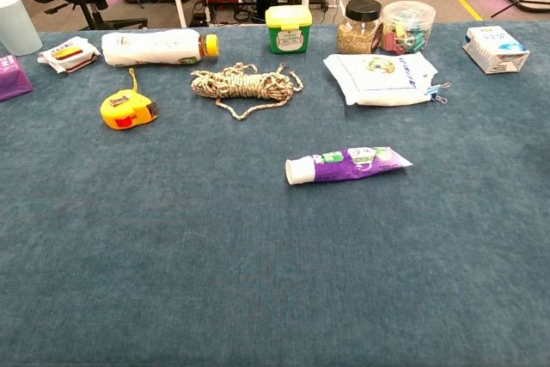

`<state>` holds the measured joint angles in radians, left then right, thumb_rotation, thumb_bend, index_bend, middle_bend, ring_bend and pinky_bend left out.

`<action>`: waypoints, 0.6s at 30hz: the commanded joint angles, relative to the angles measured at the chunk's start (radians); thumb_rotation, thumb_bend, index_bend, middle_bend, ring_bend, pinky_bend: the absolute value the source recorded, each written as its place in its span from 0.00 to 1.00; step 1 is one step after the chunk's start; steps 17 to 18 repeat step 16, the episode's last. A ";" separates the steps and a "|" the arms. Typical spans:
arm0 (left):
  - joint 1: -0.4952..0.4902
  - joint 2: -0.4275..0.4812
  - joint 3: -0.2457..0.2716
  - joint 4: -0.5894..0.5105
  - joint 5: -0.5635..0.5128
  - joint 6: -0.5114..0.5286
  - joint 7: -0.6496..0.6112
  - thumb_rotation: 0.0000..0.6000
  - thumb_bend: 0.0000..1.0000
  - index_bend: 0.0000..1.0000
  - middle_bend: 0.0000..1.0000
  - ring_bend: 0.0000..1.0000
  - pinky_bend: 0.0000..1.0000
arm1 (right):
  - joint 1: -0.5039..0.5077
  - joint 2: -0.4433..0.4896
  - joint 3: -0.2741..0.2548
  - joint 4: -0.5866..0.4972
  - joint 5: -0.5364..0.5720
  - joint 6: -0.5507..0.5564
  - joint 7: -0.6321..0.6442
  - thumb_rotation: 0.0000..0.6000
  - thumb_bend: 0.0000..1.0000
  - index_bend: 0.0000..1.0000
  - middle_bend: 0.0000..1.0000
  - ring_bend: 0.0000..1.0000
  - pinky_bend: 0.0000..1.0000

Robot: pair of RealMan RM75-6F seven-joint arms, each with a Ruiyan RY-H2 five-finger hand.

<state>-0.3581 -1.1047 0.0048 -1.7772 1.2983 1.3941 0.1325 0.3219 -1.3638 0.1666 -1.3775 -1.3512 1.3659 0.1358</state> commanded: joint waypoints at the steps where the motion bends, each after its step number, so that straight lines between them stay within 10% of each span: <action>1: 0.040 -0.012 0.013 0.021 0.041 0.052 -0.017 0.41 0.08 0.10 0.01 0.00 0.04 | -0.023 0.009 -0.011 -0.008 -0.003 0.021 -0.004 1.00 0.53 0.63 0.53 0.49 0.36; 18: 0.126 -0.035 0.033 0.027 0.128 0.102 -0.005 0.41 0.08 0.09 0.01 0.00 0.04 | -0.102 0.046 -0.041 -0.045 -0.008 0.055 0.002 1.00 0.53 0.63 0.53 0.48 0.36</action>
